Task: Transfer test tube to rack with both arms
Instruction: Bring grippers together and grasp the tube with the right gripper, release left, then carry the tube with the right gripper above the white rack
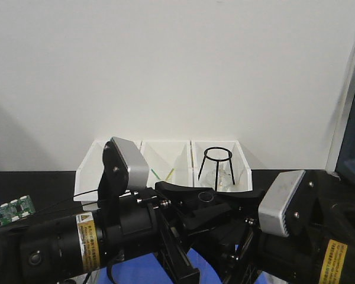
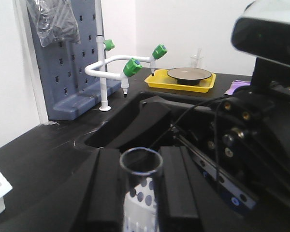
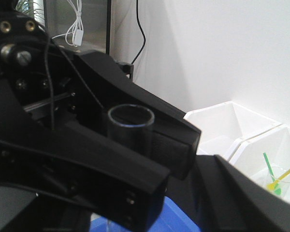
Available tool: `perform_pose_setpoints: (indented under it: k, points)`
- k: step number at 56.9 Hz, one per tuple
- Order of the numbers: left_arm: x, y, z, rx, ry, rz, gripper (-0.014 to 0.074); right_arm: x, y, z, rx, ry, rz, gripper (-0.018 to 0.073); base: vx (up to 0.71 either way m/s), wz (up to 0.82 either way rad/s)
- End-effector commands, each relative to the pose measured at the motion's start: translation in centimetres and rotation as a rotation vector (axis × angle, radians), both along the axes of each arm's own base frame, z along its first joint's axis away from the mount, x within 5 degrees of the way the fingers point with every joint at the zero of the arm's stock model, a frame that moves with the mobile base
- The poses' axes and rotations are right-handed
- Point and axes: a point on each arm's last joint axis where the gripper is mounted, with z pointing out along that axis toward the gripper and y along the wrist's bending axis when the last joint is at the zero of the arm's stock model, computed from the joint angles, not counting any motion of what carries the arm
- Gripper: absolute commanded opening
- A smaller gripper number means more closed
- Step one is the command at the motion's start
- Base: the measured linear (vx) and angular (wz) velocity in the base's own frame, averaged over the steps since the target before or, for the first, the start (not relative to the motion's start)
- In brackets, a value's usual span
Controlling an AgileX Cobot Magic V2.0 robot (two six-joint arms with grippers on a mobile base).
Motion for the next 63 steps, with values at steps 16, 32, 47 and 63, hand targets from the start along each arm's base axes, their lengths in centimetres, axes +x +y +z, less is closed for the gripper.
perform_pose_setpoints:
  k: [16, 32, 47, 63]
  points:
    - [-0.6, 0.1, 2.7, -0.109, -0.037, -0.016, 0.0003, -0.4, 0.2, 2.2, 0.090, -0.060, 0.040, 0.0002, 0.00, 0.00]
    - [-0.6, 0.1, 2.7, -0.100, -0.051, -0.016, 0.0089, -0.4, 0.2, 2.2, 0.092, -0.060, 0.041, -0.0011, 0.00, 0.00]
    - [-0.6, 0.1, 2.8, -0.102, -0.055, -0.015, 0.0375, -0.4, 0.2, 2.2, 0.102, -0.046, 0.040, -0.0011, 0.00, 0.00]
    - [-4.1, 3.7, 8.4, -0.137, -0.183, 0.120, 0.0437, 0.2, -0.5, 2.3, 0.099, -0.062, -0.002, -0.0011, 0.00, 0.00]
